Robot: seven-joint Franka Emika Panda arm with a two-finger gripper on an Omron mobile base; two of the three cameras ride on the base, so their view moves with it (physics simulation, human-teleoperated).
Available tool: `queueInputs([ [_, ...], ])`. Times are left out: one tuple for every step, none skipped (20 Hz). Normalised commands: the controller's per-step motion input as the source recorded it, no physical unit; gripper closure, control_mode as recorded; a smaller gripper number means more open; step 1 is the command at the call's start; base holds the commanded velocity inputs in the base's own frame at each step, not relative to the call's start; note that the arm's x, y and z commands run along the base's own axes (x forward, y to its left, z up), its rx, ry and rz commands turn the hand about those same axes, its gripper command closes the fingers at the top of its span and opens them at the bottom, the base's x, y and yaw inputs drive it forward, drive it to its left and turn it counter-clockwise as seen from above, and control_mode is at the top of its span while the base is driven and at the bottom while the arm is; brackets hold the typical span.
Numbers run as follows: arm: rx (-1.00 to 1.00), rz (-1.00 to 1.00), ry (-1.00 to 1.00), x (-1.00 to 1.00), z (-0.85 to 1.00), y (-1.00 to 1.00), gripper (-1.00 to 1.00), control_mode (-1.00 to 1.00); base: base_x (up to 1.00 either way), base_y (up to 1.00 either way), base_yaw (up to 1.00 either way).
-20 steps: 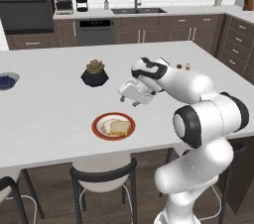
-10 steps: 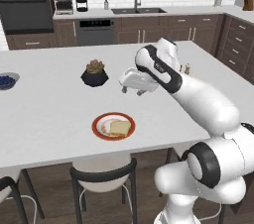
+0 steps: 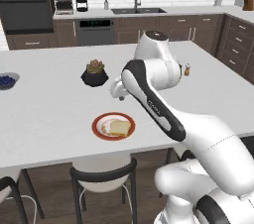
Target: Start the toaster. Once the lever pops up, take the bread to the plate on the dining counter.
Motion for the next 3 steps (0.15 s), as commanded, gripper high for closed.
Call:
queueInputs([
  [-0.18,0.0,-0.13,-0.63,0.0,0.0,-1.0,-1.0,0.0,0.0,0.0],
  [-0.17,0.0,-0.11,-0.53,0.0,0.0,-1.0,-1.0,0.0,0.0,0.0],
  [-0.14,0.0,-0.08,-0.34,0.0,0.01,-1.0,-1.0,0.0,0.0,0.0],
])
